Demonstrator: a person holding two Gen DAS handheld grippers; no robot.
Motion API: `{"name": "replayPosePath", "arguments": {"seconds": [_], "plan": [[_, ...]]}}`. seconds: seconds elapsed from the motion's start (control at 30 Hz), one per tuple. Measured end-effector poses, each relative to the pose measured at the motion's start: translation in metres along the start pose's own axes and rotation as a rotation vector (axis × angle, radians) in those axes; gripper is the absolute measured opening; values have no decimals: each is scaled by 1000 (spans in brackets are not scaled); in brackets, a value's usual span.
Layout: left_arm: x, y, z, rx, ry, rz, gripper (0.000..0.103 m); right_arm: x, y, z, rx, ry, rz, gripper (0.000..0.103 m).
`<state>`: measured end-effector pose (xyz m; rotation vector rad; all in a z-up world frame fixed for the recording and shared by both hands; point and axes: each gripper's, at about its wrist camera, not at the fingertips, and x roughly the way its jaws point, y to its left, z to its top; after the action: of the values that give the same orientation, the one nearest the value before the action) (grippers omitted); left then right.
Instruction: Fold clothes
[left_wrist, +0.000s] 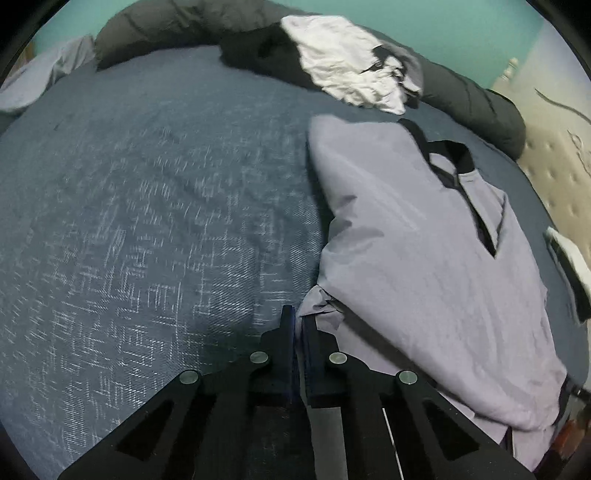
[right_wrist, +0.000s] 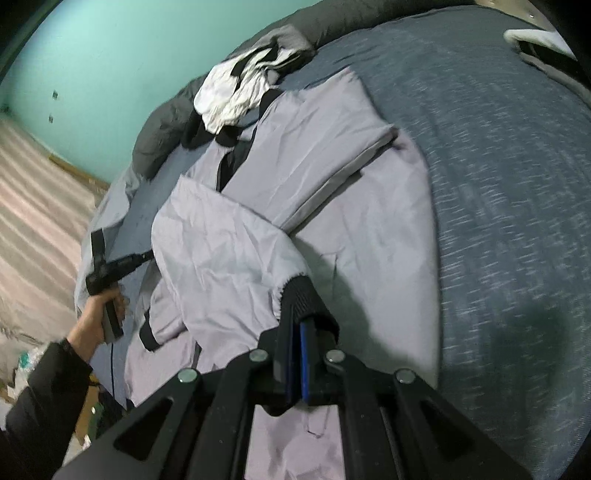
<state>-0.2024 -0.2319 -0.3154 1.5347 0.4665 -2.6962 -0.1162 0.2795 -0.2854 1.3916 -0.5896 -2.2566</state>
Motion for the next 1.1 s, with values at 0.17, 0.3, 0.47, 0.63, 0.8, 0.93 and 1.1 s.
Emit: {"name": "replayPosePath", "arguments": {"seconds": [0.17,0.3,0.47,0.63,0.8,0.93,1.1], "plan": [[3,14,-8,-64,7,-57,10,12,1,-2,-3,19,-5,3],[-12,15,-15,-57,-38,-80,29,11,1,-1,-5,19,-2,3],[-15,7,-12,18,-58,-54,33,10,5,1,-7,18,-2,3],[4,-10,-1,105,-26,-34,33,10,6,2,-10,16,-6,3],[9,-8,3,122,-26,-40,27,10,7,3,-10,21,-7,3],[7,-7,6,131,-55,-14,6,12,10,4,-10,29,15,3],[3,2,10,84,-87,22,4,22,27,5,-53,50,28,3]]}}
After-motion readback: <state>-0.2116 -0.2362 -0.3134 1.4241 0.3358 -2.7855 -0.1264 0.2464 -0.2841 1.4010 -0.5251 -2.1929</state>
